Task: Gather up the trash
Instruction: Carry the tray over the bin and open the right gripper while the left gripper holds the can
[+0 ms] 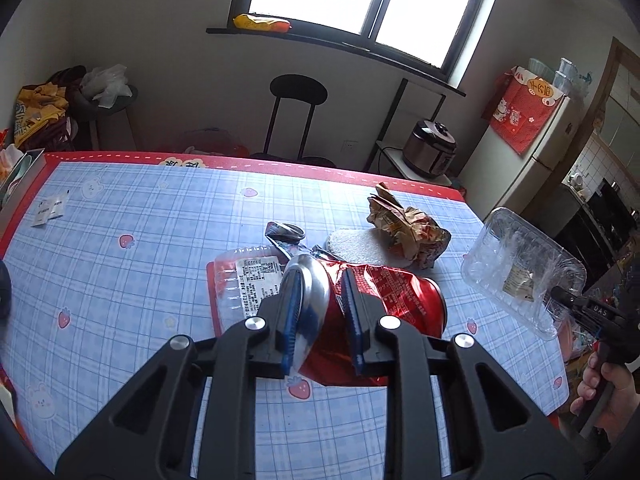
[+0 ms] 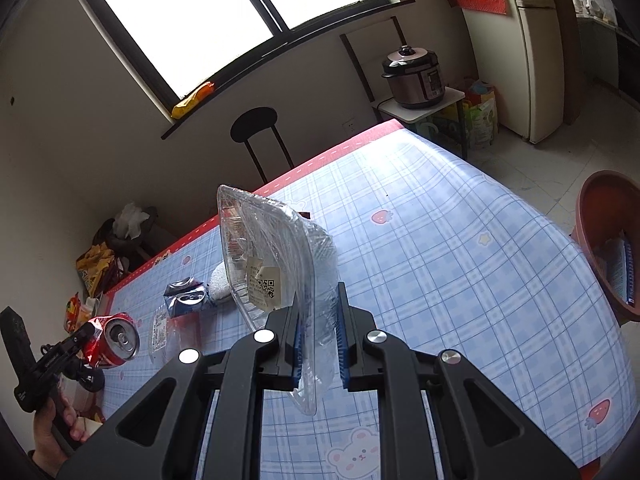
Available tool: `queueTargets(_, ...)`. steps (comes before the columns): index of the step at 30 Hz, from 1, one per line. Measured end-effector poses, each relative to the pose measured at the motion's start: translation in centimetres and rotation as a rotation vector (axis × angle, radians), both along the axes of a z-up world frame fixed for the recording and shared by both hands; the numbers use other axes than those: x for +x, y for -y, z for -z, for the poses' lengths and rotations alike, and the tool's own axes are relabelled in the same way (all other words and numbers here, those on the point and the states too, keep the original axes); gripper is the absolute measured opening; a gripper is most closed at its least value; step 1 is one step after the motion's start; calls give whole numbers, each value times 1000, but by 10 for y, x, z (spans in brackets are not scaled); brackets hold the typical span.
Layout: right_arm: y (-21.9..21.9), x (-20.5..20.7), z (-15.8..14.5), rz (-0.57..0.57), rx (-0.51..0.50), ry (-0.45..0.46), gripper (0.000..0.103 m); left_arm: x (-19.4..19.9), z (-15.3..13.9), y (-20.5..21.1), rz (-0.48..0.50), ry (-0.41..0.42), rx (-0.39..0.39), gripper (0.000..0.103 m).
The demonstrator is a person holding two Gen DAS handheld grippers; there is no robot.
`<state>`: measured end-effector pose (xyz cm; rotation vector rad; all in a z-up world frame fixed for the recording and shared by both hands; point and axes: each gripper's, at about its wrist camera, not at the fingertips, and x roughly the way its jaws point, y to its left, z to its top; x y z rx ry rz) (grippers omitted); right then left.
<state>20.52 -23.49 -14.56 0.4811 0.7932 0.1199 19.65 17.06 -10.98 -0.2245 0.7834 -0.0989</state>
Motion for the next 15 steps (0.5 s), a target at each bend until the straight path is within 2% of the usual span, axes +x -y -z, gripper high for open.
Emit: queueTargets(15,123,-41,-1,178,11,5,14,-6,-33,96,85,40,-1,24)
